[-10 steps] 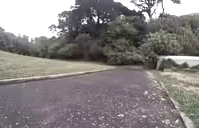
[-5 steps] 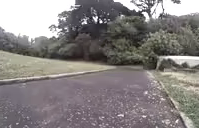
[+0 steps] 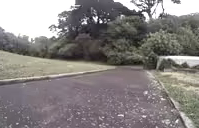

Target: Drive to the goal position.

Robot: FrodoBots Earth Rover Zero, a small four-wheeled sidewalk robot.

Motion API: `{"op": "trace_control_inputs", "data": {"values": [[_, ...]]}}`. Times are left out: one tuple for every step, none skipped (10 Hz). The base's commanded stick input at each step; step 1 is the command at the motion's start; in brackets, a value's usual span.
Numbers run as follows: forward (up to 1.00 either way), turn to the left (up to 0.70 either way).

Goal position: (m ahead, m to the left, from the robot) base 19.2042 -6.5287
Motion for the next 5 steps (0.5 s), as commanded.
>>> {"op": "trace_control_inputs", "data": {"values": [[0.67, -0.12], [0.67, -0.11], [0.67, -0.10], [0.67, -0.09], [0.67, -0.12]]}}
